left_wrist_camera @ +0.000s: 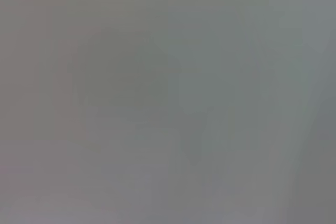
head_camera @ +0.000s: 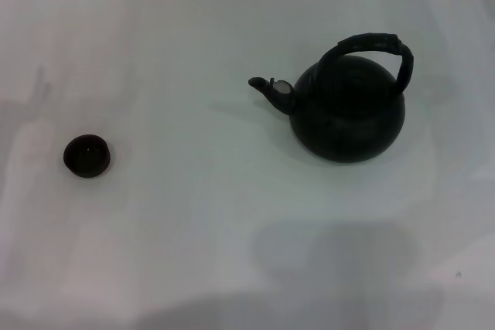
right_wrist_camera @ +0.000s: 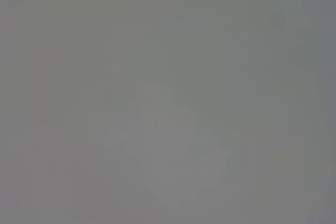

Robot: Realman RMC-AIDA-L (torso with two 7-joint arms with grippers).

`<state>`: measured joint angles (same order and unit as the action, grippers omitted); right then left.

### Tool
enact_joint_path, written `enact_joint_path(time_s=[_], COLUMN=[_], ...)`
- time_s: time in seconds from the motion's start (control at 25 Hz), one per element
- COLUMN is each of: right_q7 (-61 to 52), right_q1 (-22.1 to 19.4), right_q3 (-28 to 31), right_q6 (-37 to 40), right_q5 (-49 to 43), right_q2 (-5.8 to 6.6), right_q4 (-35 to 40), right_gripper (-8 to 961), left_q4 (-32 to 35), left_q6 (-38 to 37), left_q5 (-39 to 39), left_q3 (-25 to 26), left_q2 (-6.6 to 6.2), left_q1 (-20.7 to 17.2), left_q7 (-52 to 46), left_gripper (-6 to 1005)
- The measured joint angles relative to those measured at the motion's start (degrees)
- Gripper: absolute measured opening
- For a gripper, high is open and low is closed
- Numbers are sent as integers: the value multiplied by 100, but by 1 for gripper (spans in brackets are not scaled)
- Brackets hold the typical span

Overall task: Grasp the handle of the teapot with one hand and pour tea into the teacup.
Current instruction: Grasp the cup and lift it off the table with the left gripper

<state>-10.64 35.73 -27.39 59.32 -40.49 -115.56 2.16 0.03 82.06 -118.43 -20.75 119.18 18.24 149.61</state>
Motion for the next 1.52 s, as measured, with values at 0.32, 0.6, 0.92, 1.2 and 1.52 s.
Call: enact_joint_path(time_s=[0.32, 0.6, 0.92, 1.2, 1.52], right_q7=[0, 0, 0, 0, 0], right_q1=[-11, 19, 36, 40, 49], right_q3=[15, 14, 14, 15, 15], right_q6=[-10, -15, -19, -36, -107], right_q5=[140, 139, 138, 138, 138], right_q2=[15, 16, 17, 17, 17], right_q4=[153, 163, 162, 216, 245], right_gripper=[883, 883, 882, 882, 882], left_q4=[-106, -117, -69, -64, -53], left_q6=[623, 553, 221, 127, -114], left_q5=[1048, 1844, 2444, 2681, 3006], left_q3=[1, 1, 1, 1, 1], left_q2=[-1, -10, -30, -35, -43], left_q1=[-709, -919, -871, -845, -747], left_q7=[20, 38, 13, 10, -1], left_gripper=[883, 884, 884, 884, 885])
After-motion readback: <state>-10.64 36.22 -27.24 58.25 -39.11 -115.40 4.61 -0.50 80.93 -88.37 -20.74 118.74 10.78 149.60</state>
